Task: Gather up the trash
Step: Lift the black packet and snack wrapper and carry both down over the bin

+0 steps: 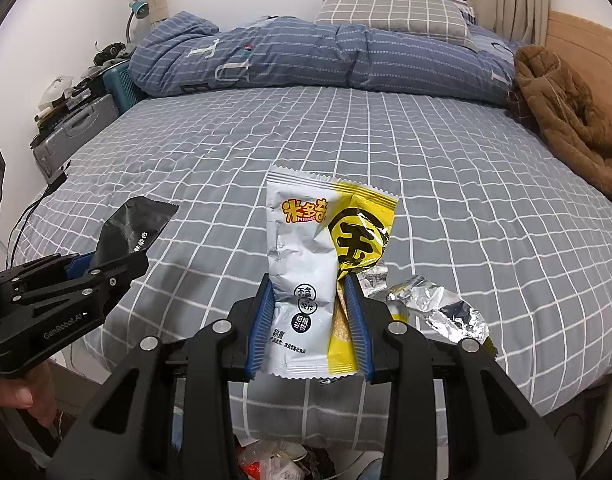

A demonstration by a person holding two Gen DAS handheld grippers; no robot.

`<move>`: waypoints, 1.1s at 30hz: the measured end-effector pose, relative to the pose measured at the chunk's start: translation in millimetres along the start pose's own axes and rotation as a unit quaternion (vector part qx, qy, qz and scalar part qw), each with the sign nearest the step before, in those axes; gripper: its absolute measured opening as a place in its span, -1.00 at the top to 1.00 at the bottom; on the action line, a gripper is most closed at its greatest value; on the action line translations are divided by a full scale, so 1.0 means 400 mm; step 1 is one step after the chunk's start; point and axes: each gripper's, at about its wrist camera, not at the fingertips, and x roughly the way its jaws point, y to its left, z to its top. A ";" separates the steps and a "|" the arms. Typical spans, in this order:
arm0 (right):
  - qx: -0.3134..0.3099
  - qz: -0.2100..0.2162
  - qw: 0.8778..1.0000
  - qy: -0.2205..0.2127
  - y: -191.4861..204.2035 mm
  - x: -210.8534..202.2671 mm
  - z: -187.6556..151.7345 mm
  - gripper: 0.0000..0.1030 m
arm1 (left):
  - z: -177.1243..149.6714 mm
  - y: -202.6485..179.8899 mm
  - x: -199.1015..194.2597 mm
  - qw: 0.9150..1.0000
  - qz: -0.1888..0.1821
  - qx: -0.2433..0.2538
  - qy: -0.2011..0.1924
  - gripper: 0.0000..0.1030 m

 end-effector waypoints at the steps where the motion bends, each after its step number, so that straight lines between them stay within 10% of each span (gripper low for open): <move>1: 0.000 0.001 1.000 -0.001 0.002 -0.005 -0.004 0.33 | -0.004 -0.001 -0.005 1.000 -0.001 0.000 -0.001 0.37; 33: -0.005 0.039 0.999 0.021 0.092 -0.146 -0.214 0.33 | -0.241 -0.007 -0.145 0.999 -0.010 -0.019 0.032 0.37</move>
